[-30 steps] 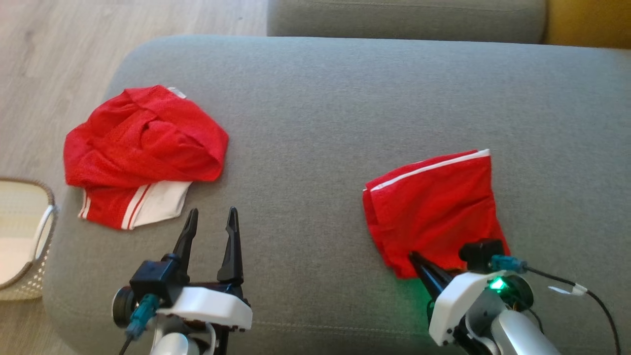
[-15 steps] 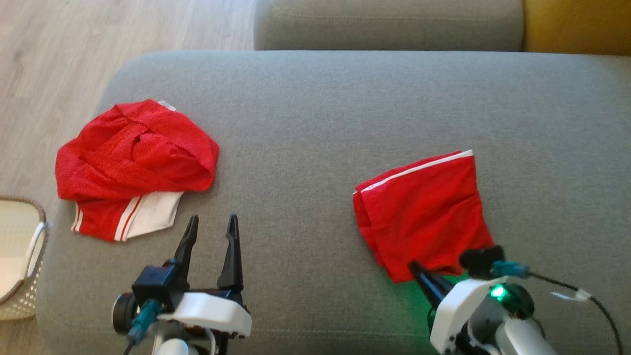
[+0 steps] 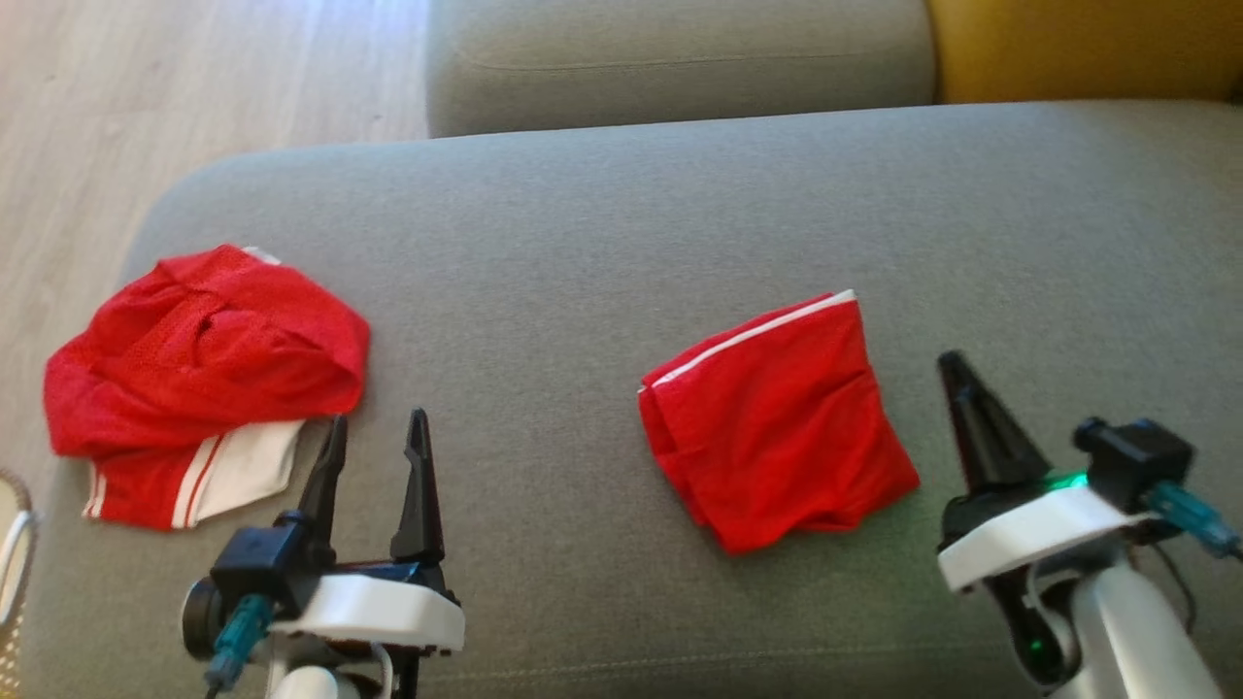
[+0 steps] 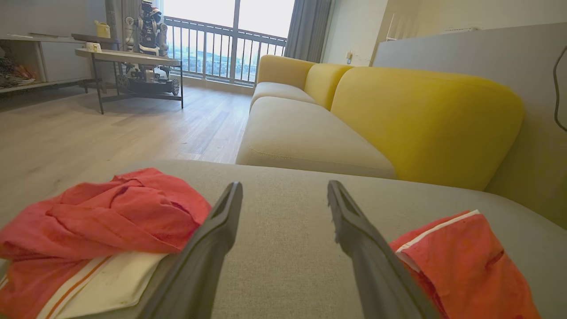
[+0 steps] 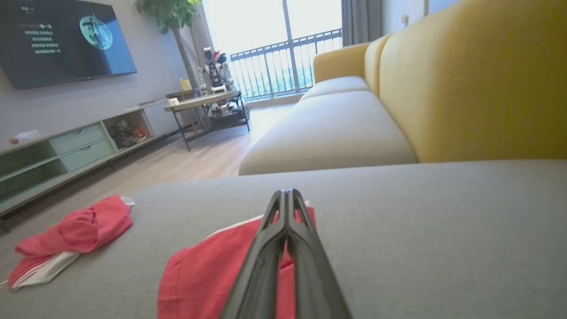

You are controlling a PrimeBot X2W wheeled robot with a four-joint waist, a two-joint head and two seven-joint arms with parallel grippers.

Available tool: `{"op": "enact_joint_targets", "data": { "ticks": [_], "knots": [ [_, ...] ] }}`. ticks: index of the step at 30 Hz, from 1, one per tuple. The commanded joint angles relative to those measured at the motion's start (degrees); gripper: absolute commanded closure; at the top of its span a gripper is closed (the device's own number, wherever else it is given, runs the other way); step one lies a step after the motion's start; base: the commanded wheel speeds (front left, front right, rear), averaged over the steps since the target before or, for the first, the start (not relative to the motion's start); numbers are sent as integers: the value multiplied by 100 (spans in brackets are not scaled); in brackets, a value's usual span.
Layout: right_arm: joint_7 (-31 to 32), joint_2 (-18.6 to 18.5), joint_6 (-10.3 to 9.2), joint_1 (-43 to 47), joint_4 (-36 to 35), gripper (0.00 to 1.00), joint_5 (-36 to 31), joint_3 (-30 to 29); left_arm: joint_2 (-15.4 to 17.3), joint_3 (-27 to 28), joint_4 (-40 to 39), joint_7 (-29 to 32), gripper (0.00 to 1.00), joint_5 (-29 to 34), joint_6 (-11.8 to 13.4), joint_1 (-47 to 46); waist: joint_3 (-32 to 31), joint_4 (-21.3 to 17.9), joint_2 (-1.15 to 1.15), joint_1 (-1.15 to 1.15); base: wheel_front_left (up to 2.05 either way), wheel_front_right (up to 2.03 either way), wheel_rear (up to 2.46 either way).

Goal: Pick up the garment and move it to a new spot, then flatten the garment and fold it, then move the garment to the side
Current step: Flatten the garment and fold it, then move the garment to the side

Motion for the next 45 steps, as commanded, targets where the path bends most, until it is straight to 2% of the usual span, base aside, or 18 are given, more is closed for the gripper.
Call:
{"op": "enact_joint_targets", "data": {
  "ticks": [1,3,7,8,9,17,26,30,34,37,45],
  "knots": [
    [-163,-9,-1,-220,-301,100,-119,16,0,234,-245,-35,0,16,35,-236,12,-101,0,0,0,0,0],
    [-339,25,-1,-72,-466,100,-396,-173,0,267,-309,-35,0,4,58,-244,41,-184,0,0,0,0,0],
    [-439,152,-1,185,-609,100,-506,-511,0,263,-368,-35,0,-5,86,-232,66,-246,0,0,0,0,0],
    [-451,174,-1,243,-638,65,-553,-560,0,258,-369,-35,0,-2,85,-217,71,-257,0,0,0,0,0],
    [-458,195,-1,293,-662,0,-562,-582,0,250,-364,-35,0,5,83,-196,75,-268,0,0,0,0,0],
    [-470,254,-1,492,-896,0,-722,-566,0,285,-275,-35,0,52,56,35,97,-339,0,0,0,0,0],
    [-471,258,-1,396,-698,0,-449,-398,0,214,-255,-35,0,43,43,-97,144,-215,0,0,0,0,0],
    [-398,259,-1,73,-350,0,-271,-81,0,105,-313,-35,0,71,40,-182,282,-107,0,0,0,0,0],
    [8,259,-1,-397,95,0,-281,-3,0,18,-383,-35,0,89,29,-318,541,42,0,0,0,0,0],
    [56,200,-1,-776,387,0,-295,24,0,-24,-390,-35,0,93,30,-437,773,163,0,0,0,0,0],
    [418,144,-1,-1417,1525,0,-602,-648,0,-195,-331,-35,0,80,50,-725,1232,550,0,0,0,0,0]
  ]
}}
